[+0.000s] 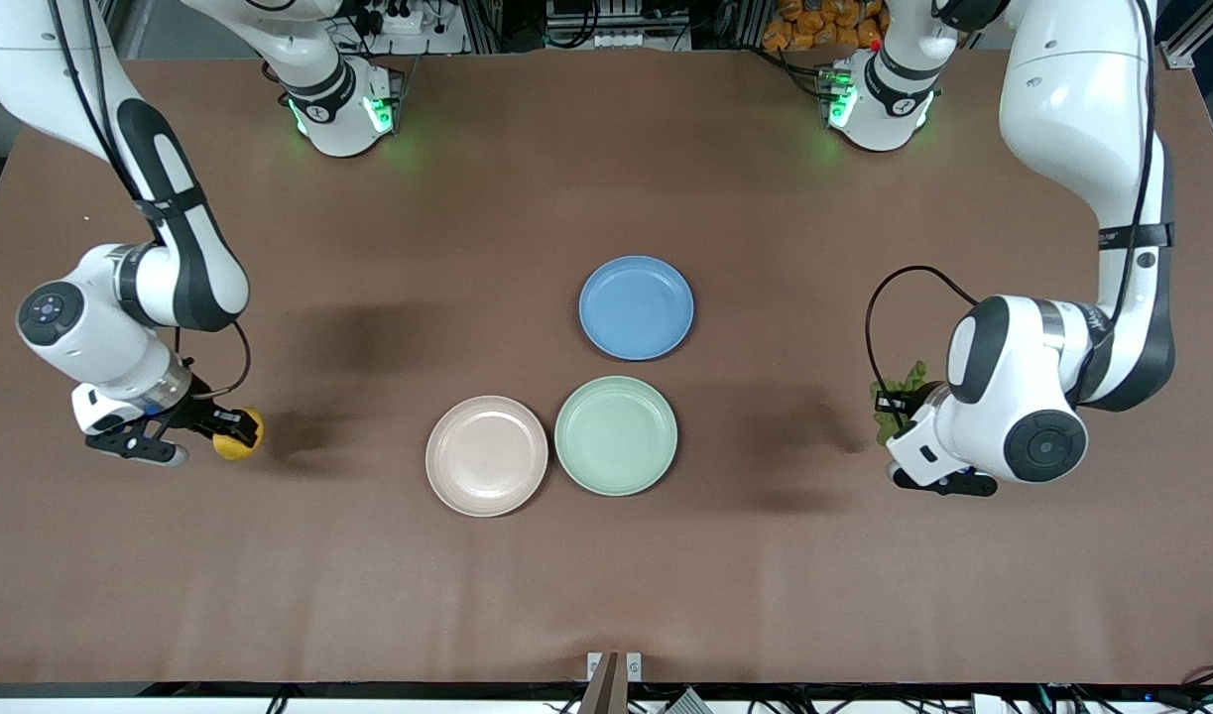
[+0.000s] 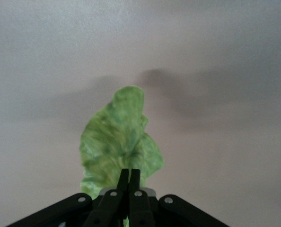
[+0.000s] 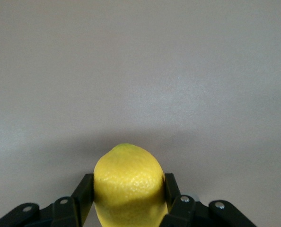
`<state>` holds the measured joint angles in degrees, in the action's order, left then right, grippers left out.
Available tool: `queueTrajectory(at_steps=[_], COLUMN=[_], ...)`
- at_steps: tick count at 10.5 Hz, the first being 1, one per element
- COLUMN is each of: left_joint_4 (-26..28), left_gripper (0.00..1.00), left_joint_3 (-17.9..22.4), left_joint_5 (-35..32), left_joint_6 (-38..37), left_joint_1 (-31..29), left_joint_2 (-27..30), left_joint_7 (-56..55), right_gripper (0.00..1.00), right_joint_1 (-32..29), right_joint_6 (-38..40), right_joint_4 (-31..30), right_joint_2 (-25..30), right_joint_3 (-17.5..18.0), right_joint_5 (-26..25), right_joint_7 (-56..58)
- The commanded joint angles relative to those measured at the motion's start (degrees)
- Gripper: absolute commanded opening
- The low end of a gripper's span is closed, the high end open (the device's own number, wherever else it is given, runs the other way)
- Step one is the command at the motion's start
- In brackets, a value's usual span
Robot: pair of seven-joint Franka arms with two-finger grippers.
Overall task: Pick lemon and lettuce from plates
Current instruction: 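Carry the lettuce away with the left gripper while the right gripper lowers the lemon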
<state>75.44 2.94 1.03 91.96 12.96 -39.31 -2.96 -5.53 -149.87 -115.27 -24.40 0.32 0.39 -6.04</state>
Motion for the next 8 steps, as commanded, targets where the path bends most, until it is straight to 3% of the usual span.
queueTrajectory(at_steps=[1, 4, 7, 8], left_joint_4=[0.1, 0.4, 0.3, 0.3], left_gripper=[0.00, 0.00, 0.00, 0.79], left_joint_3=[-0.2, -0.2, -0.2, -0.2], left_joint_5=[-1.3, -1.5, -2.6, -2.7], left_joint_6=[0.8, 2.3, 3.1, 3.1], left_joint_1=[-0.9, -1.4, -1.7, -1.7], left_joint_2=[-1.8, -3.8, -4.7, -4.8], left_joint_7=[1.7, 2.0, 2.1, 3.0], right_gripper=[1.00, 1.00, 1.00, 1.00], right_joint_1=[-0.9, -0.8, -0.9, -0.9], right_joint_6=[-1.1, -0.1, 6.6, 9.4], right_joint_4=[-0.9, -0.9, -0.9, -1.0], right_joint_2=[0.6, 1.3, 4.3, 5.8], right_joint_3=[0.8, 0.8, 0.8, 0.8], right_joint_5=[-0.3, -0.3, -0.2, -0.2], right_joint_7=[0.5, 0.6, 0.2, 0.0])
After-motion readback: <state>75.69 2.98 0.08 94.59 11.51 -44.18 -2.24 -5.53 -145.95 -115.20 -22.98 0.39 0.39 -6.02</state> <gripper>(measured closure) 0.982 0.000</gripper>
